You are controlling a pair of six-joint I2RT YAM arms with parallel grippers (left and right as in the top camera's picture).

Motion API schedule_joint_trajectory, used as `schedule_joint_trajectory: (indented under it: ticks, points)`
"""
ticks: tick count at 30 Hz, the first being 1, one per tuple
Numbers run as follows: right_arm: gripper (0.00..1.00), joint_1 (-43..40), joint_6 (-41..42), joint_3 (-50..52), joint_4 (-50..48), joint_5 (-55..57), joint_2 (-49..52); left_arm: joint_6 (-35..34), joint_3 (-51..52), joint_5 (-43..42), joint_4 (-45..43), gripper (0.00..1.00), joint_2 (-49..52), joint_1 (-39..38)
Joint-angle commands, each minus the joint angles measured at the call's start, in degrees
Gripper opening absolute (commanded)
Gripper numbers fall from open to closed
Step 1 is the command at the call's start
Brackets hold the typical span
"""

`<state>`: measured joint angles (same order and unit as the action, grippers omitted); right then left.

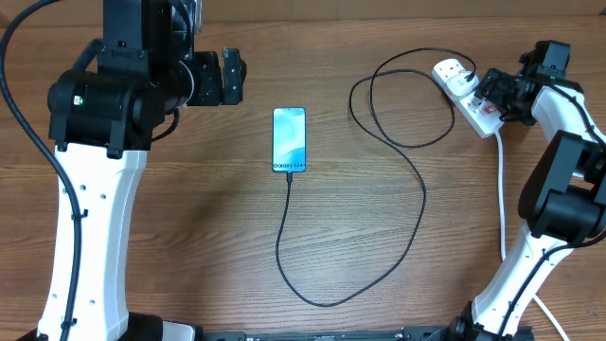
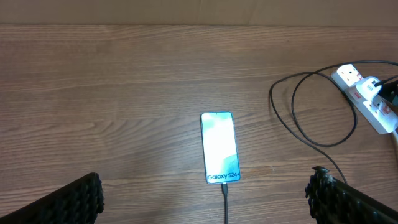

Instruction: Plug charger to phone and switch on socket

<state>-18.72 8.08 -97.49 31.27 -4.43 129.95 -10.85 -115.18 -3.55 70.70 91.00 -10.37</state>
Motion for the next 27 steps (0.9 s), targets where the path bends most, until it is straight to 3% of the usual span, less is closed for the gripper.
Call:
schedule_joint_trajectory:
  ticks: [1,27]
  points:
    - [1.00,0.6,-0.5,0.0,1.5,-1.7,1.8,-1.0,0.0,0.8,-0.2,1.00,0.2,0.2]
    - [1.00,0.7,-0.7,0.1,3.1,-3.0,3.8,-1.0,0.0,0.8,-0.2,1.00,0.2,0.2]
